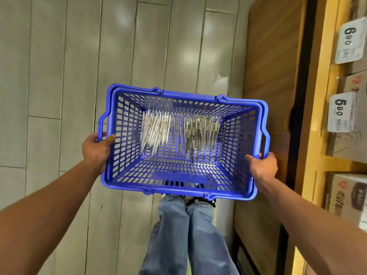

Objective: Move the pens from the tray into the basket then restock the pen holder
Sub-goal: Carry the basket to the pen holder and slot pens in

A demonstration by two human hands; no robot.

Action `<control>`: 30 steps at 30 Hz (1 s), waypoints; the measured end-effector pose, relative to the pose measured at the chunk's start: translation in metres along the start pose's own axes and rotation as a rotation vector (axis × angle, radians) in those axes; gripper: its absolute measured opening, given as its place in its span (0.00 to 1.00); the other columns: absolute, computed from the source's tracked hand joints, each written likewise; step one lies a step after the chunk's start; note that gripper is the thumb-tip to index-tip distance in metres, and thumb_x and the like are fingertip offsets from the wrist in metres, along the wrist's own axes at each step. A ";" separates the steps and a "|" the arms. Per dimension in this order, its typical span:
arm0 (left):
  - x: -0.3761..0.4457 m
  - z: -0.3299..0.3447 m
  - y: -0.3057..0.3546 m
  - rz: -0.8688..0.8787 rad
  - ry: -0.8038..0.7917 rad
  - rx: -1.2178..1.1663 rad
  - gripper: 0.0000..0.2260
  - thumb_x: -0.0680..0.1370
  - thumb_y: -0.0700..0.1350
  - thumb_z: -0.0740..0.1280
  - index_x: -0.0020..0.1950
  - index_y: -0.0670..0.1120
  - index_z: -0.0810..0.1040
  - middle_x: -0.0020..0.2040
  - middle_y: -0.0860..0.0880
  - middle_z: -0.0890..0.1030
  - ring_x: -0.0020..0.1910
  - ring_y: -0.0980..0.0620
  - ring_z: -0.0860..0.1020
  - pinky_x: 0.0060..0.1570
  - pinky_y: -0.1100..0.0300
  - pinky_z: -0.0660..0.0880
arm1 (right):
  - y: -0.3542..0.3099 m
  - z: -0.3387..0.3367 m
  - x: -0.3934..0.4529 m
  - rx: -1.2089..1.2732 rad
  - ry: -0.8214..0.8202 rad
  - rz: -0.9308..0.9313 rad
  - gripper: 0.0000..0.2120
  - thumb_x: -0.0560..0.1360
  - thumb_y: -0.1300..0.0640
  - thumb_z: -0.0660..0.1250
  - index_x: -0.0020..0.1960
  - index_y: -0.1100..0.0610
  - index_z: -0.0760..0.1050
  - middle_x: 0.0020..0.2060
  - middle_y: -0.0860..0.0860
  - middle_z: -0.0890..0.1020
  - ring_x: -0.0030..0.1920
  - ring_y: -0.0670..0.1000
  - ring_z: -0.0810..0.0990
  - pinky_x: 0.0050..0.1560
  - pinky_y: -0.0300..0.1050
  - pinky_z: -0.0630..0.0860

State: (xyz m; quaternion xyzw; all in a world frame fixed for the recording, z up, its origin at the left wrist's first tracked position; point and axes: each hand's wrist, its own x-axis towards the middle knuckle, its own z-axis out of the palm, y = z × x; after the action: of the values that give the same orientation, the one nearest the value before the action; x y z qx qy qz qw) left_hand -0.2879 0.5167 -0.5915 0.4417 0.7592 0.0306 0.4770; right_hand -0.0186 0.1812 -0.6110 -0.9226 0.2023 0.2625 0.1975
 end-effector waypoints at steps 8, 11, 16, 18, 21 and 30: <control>-0.011 -0.028 0.019 -0.079 -0.023 -0.180 0.11 0.72 0.48 0.77 0.39 0.47 0.76 0.32 0.48 0.85 0.28 0.49 0.83 0.32 0.54 0.81 | -0.013 -0.026 -0.009 0.225 -0.096 0.010 0.09 0.65 0.63 0.75 0.41 0.58 0.76 0.33 0.51 0.80 0.32 0.51 0.77 0.37 0.46 0.77; -0.038 -0.056 0.022 -0.071 -0.029 -0.214 0.09 0.73 0.48 0.76 0.41 0.45 0.78 0.32 0.48 0.85 0.28 0.50 0.83 0.28 0.56 0.80 | -0.020 -0.045 -0.028 0.258 -0.139 -0.003 0.10 0.65 0.64 0.74 0.43 0.57 0.78 0.36 0.51 0.82 0.36 0.52 0.80 0.42 0.49 0.80; -0.093 -0.118 0.048 -0.031 -0.024 -0.285 0.06 0.74 0.47 0.74 0.41 0.45 0.81 0.33 0.48 0.85 0.28 0.50 0.83 0.28 0.58 0.80 | -0.054 -0.094 -0.072 0.271 -0.223 -0.086 0.11 0.67 0.62 0.75 0.45 0.52 0.76 0.41 0.50 0.83 0.40 0.52 0.83 0.38 0.45 0.80; -0.115 -0.146 0.066 -0.037 -0.017 -0.312 0.06 0.74 0.47 0.74 0.42 0.45 0.81 0.33 0.47 0.85 0.27 0.50 0.83 0.28 0.57 0.80 | -0.078 -0.119 -0.093 0.252 -0.248 -0.124 0.11 0.68 0.62 0.75 0.45 0.51 0.75 0.41 0.50 0.83 0.39 0.51 0.83 0.34 0.42 0.78; -0.147 -0.188 0.094 -0.048 -0.007 -0.365 0.06 0.74 0.46 0.74 0.44 0.44 0.81 0.33 0.46 0.85 0.28 0.48 0.83 0.28 0.55 0.81 | -0.117 -0.156 -0.123 0.224 -0.275 -0.183 0.12 0.67 0.62 0.75 0.46 0.53 0.76 0.41 0.53 0.84 0.38 0.54 0.83 0.38 0.48 0.81; -0.239 -0.311 0.156 -0.049 0.028 -0.547 0.07 0.73 0.46 0.75 0.42 0.43 0.80 0.38 0.42 0.85 0.30 0.47 0.82 0.35 0.49 0.83 | -0.231 -0.268 -0.232 0.218 -0.300 -0.467 0.09 0.67 0.56 0.76 0.42 0.54 0.76 0.29 0.44 0.81 0.25 0.40 0.78 0.25 0.35 0.73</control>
State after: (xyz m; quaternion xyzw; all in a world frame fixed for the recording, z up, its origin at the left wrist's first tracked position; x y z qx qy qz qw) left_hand -0.3849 0.5606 -0.1827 0.2774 0.7396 0.2290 0.5688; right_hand 0.0186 0.3115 -0.2101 -0.8684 -0.0199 0.3201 0.3782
